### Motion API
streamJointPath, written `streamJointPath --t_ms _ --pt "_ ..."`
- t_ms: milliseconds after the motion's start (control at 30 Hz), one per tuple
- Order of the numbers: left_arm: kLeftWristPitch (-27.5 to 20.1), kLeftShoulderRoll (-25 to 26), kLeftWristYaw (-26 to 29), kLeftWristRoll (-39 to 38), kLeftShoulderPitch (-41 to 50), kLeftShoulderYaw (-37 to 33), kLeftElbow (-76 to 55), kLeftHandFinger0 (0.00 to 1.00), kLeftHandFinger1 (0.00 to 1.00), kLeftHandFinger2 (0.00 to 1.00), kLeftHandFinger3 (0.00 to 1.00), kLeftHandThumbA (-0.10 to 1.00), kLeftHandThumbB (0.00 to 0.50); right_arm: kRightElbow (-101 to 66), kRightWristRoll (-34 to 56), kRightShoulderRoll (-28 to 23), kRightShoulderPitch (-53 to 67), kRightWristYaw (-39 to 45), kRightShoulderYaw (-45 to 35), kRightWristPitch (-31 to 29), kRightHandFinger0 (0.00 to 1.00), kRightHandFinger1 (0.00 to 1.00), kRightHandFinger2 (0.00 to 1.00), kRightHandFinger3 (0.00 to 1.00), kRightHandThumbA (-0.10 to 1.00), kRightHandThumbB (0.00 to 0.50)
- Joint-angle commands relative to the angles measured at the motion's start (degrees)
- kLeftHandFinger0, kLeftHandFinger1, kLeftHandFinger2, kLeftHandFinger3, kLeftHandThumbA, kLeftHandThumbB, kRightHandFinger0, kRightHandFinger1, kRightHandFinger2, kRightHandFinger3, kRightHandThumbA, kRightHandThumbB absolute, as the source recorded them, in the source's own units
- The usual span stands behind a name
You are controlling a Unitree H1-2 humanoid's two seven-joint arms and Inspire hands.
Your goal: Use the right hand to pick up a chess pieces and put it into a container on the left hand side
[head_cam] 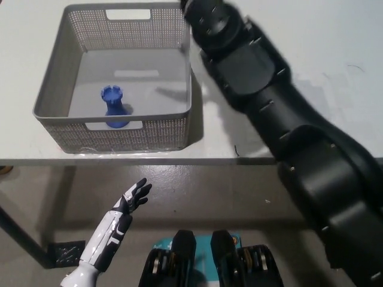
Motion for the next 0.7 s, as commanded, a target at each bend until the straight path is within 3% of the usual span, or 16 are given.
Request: streamJointPath --t_ms 0,167,267,300,333,400,533,667 --pt "-1.0 1.2 -0.5 0.6 -0.2 -0.2 -0.6 1.0 1.0 1.0 1.0 1.0 0.5 -27.7 1.2 -6.8 1.6 3.9 -3.6 8.8 1.0 1.0 1.0 1.0 1.0 0.46" --pt "-1.8 0.9 -0.6 -1.0 1.4 0.0 -0.8 1.0 1.0 1.0 1.0 1.0 0.5 -52.1 1.8 -12.2 12.2 6.1 -6.3 12.0 1.0 1.0 1.0 1.0 1.0 0.433" --pt "-2.8 1.2 -0.5 -1.2 2.0 0.3 -0.4 1.0 1.0 1.0 1.0 1.0 0.469 -65.3 2.8 -13.9 20.1 6.4 -8.8 14.2 1.0 1.0 1.0 1.0 1.0 0.452" --pt "-3.0 1.2 -0.5 -1.4 1.8 0.4 0.0 1.0 1.0 1.0 1.0 1.0 0.464 -69.9 4.3 -14.5 23.5 6.7 -10.0 14.5 1.0 1.0 1.0 1.0 1.0 0.437" --pt "-3.5 1.1 -0.5 -1.5 1.7 0.4 0.5 1.0 1.0 1.0 1.0 1.0 0.462 -73.9 4.7 -15.2 27.2 6.5 -11.0 13.2 1.0 1.0 1.0 1.0 1.0 0.4" --pt "-4.4 1.0 -0.1 -1.0 2.0 0.4 1.3 1.0 1.0 1.0 1.0 1.0 0.454 -80.1 5.6 -15.6 33.6 5.7 -12.6 11.2 1.0 1.0 1.0 1.0 1.0 0.391" --pt "-4.1 0.8 0.0 -1.0 2.9 0.4 1.5 1.0 1.0 1.0 1.0 1.0 0.461 -89.7 7.9 -16.0 47.9 4.1 -14.6 5.0 1.0 1.0 1.0 1.0 1.0 0.315" --pt "-4.0 0.9 -0.1 -1.5 3.0 0.5 2.3 1.0 1.0 1.0 1.0 1.0 0.469 -93.8 8.8 -15.5 60.1 2.8 -15.3 0.2 1.0 1.0 1.0 1.0 1.0 0.334"
